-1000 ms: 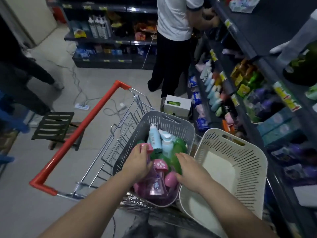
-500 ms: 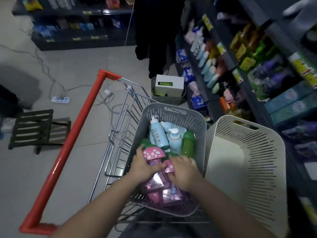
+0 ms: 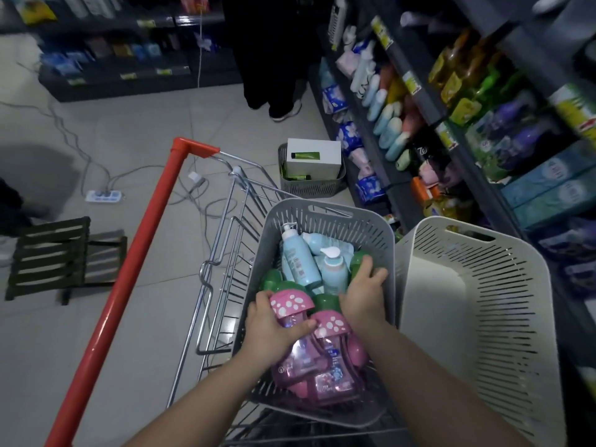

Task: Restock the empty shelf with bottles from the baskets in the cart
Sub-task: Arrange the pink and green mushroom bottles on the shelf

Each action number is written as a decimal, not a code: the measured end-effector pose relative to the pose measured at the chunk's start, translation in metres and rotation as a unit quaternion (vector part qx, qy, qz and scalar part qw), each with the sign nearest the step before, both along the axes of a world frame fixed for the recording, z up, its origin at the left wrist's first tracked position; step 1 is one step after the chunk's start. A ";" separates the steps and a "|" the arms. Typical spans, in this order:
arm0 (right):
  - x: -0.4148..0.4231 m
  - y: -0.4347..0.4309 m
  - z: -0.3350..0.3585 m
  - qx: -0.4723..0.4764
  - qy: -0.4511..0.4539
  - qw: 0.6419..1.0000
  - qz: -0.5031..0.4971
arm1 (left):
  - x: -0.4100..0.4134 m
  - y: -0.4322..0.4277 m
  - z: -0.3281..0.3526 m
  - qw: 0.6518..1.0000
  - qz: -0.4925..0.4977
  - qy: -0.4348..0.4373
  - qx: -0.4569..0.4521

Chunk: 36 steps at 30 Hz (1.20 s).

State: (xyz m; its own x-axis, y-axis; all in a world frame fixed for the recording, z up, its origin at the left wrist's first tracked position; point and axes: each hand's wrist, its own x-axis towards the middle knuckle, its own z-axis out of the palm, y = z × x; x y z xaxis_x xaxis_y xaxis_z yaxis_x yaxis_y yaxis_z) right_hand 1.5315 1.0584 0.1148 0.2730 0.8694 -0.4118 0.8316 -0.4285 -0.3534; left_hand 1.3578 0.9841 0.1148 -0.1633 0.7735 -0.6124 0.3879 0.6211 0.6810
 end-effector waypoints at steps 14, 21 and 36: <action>0.039 -0.026 0.073 0.068 0.410 0.894 -0.169 | -0.013 0.006 0.048 0.995 0.069 -0.033 0.067; 0.068 -0.035 0.085 -0.044 0.675 0.706 -0.209 | -0.017 0.052 0.085 0.978 0.053 -0.197 0.052; 0.137 -0.086 0.134 0.056 0.595 0.780 -0.186 | 0.045 0.087 0.127 0.938 -0.181 -0.295 -0.004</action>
State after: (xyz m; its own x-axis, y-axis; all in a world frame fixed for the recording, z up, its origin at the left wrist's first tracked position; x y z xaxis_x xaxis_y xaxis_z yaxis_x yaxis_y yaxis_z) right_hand 1.6680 0.9726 0.2484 -0.0028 0.8697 -0.4936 -0.2881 -0.4734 -0.8324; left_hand 1.4028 1.0707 0.2423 0.4787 0.7076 -0.5197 0.1310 0.5278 0.8392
